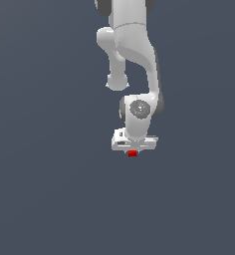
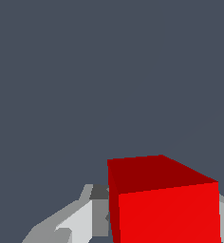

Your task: Pick up the red cube and move it to a goal position.

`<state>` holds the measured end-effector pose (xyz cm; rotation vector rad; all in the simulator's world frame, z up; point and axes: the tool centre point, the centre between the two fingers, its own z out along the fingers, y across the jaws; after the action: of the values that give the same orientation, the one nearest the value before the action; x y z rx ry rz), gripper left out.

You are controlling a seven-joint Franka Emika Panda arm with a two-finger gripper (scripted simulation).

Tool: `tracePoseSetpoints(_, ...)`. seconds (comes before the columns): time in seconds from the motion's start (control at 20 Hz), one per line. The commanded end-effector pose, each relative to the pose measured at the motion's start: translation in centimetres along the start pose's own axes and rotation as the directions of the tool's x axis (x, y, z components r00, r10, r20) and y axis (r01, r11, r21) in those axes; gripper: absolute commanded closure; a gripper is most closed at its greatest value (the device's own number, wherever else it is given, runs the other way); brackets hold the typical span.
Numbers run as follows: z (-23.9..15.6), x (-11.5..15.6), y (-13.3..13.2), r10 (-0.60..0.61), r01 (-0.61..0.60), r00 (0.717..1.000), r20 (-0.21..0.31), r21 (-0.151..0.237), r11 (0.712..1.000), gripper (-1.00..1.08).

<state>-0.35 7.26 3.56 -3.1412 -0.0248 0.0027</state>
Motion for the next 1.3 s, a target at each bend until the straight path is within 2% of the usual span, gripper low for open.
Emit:
tracePoseSetpoints(0.0,-1.1,-0.4,-0.1,0.000,0.000,1.000,-0.002,0.000,1.000,1.08)
tracePoseSetpoints(0.35,-5.6,-2.1,-0.6,0.000,0.000,1.000,-0.002,0.000,1.000,1.08)
tracePoseSetpoints(1.25,-21.8,-8.0,-2.2,0.000,0.000,1.000,-0.002,-0.001,1.000,1.08)
